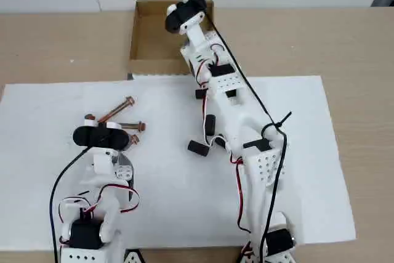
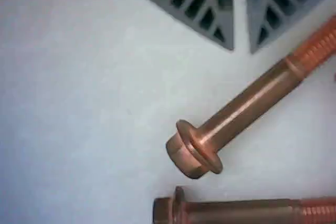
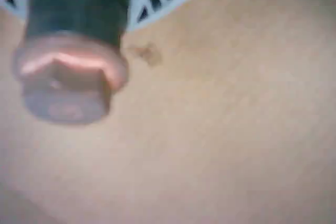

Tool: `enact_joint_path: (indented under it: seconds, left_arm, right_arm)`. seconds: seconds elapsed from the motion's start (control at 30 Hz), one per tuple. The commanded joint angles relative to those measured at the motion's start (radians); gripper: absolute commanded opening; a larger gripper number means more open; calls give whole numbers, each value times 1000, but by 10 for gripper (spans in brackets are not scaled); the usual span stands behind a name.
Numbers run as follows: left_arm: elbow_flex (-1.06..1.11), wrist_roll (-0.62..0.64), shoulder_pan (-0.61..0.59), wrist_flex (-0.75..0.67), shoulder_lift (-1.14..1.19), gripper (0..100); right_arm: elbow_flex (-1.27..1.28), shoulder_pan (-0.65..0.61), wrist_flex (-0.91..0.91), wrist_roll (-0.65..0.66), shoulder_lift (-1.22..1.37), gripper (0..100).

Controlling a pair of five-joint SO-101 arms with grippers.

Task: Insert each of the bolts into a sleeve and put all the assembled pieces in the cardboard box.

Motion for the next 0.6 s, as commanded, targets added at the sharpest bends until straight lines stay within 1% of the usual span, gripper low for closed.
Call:
enact_joint_path:
  seconds: [0.0,0.07,0.13,0.27,0.47,0.57]
  left_arm:
    - [-7,-5,-6,-26,-8,6]
    - [-7,-5,-6,-26,-8,6]
    - [-7,-5,-6,-26,-8,6]
    - [-7,-5,-6,-26,-8,6]
    - [-7,-5,-6,-26,-8,6]
    - [-7,-5,-6,-26,-8,6]
  right_arm:
    - [-75,10,10,12,-24,112]
    - [-75,10,39,12,-25,194]
    - [-75,10,56,11,-25,232]
    - [-109,12,61,8,-25,177]
    - [-146,5,62,9,-35,9]
    - [-146,5,145,5,-96,6]
